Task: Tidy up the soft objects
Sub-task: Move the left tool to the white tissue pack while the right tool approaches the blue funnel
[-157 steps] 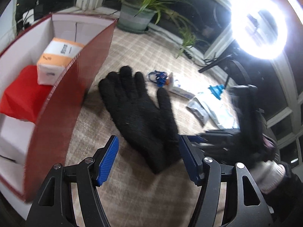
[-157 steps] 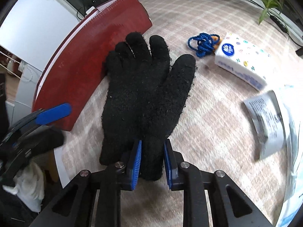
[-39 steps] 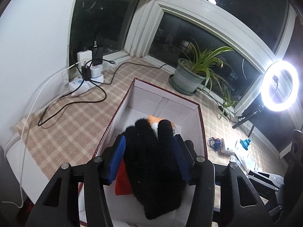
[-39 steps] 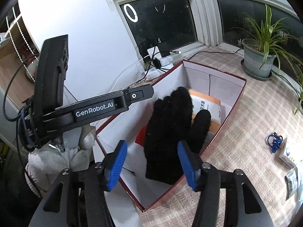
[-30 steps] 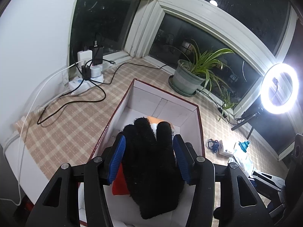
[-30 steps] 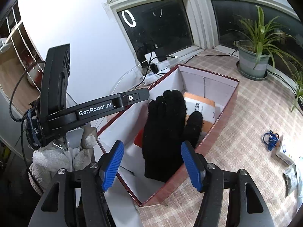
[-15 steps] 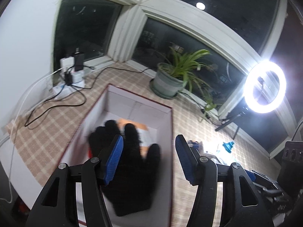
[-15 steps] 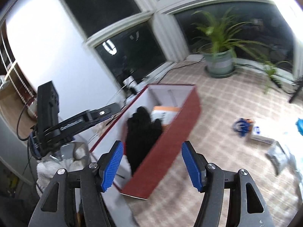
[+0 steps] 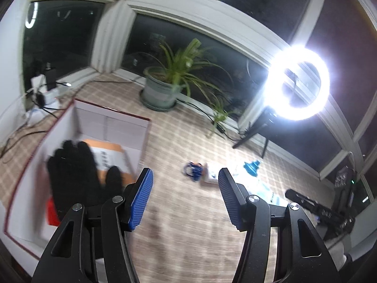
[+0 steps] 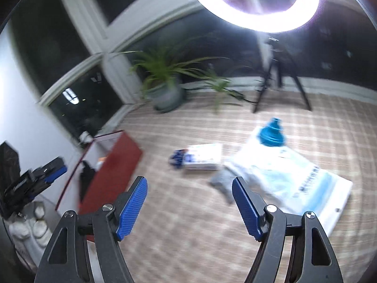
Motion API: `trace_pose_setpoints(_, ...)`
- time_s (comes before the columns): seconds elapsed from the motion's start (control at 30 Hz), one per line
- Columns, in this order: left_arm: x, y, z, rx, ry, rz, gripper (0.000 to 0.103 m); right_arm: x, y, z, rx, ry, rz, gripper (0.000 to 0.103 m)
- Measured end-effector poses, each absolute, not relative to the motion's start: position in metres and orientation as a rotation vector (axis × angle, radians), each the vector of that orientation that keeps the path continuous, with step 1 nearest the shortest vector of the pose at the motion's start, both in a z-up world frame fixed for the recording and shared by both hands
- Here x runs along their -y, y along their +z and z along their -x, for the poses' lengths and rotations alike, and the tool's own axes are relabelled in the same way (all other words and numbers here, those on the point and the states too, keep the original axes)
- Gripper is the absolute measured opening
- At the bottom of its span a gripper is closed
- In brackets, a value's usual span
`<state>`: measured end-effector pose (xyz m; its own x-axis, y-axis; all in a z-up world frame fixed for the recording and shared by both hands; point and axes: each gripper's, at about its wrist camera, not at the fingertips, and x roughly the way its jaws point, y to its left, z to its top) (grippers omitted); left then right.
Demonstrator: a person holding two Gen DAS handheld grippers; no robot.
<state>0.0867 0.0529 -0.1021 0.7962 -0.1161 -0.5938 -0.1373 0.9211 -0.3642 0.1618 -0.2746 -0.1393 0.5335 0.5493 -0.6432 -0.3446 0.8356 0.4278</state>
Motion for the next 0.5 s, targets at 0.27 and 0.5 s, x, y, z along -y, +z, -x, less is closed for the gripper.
trace_pose_setpoints(0.27, -0.011, -0.120, -0.107, -0.718, -0.032, 0.393, 0.057, 0.328, -0.156, -0.206, -0.893, 0.452, -0.224, 0.071)
trace_pose_setpoints(0.5, 0.018, -0.140, -0.126, -0.775, -0.045, 0.395, 0.057, 0.333, -0.172, -0.243, -0.920, 0.462, -0.168, 0.065)
